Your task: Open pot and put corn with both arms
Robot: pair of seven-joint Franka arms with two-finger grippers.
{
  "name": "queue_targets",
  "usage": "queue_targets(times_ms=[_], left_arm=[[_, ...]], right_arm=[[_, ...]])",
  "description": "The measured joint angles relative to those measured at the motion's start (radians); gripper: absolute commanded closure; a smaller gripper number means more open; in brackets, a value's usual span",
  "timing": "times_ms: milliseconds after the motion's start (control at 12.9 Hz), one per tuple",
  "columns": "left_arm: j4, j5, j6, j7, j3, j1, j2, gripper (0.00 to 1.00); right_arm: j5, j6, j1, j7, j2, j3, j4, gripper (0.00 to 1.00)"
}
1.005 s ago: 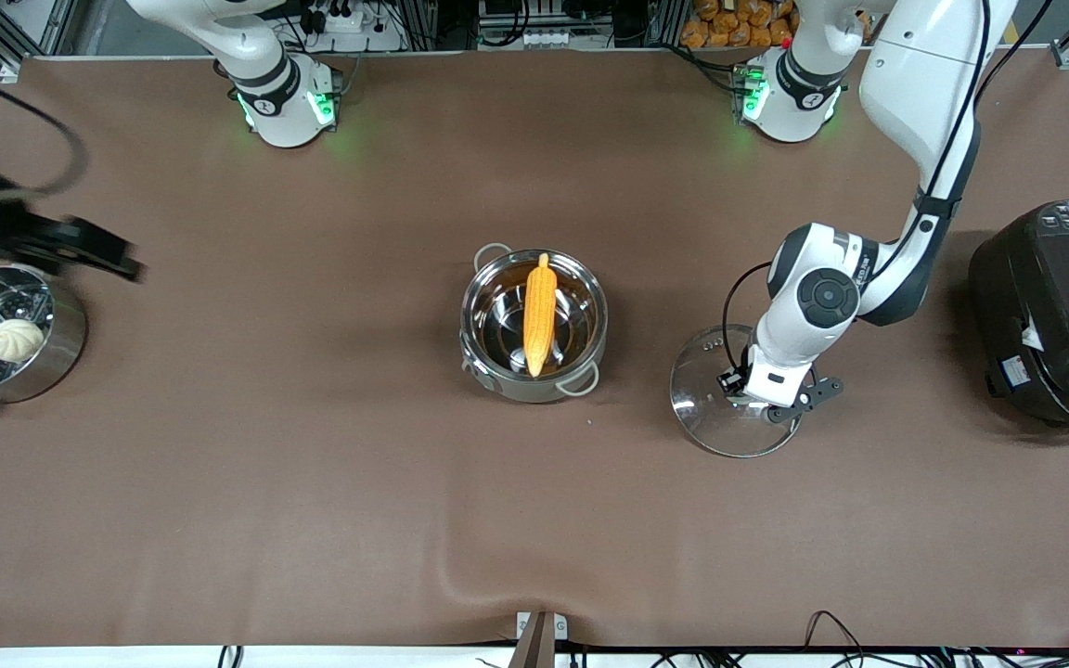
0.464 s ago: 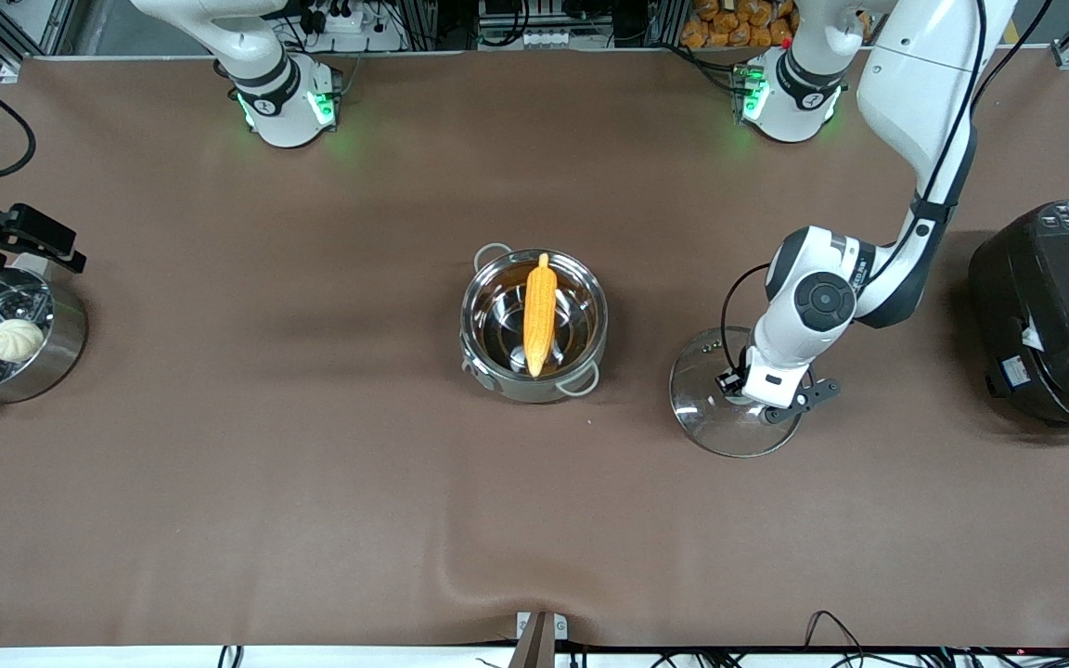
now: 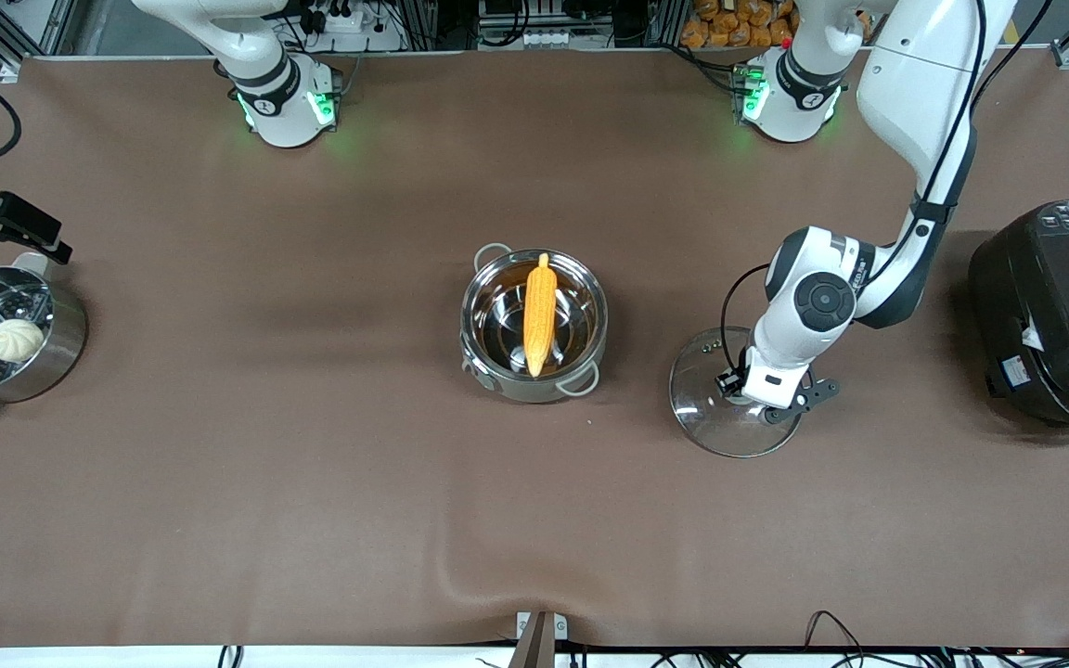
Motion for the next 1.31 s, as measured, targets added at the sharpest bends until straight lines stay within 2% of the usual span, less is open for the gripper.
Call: queue_targets(times_ms=[232, 464, 850, 1082, 1314], left_arm=[[0.02, 0.0, 0.001, 0.0, -0.002, -0.003, 0.0, 0.0], [0.043, 0.0, 0.001, 0.002, -0.001, -0.001, -0.001, 0.0], [0.062, 0.0, -0.026, 0.18, 0.003, 0.043, -0.08, 0.0], [0.068, 0.0, -0.16, 0.283, 0.004, 0.081, -0.185, 0.0], [0.097, 0.0, -0.388, 0.387, 0.003, 0.082, -0.309, 0.0]], right_arm=[[-0.039, 0.029, -0.016, 0.0, -0.001, 0.041, -0.017, 0.0], [-0.039, 0.029, -0.023, 0.0, -0.02, 0.044, -0.031, 0.0], [-0.035, -0.01, -0.024, 0.0, -0.038, 0.049, -0.039, 0.0], [-0.026, -0.078, -0.024, 0.001, -0.039, 0.05, -0.039, 0.0], [-0.025, -0.135, -0.028, 0.002, -0.04, 0.05, -0.04, 0.0]])
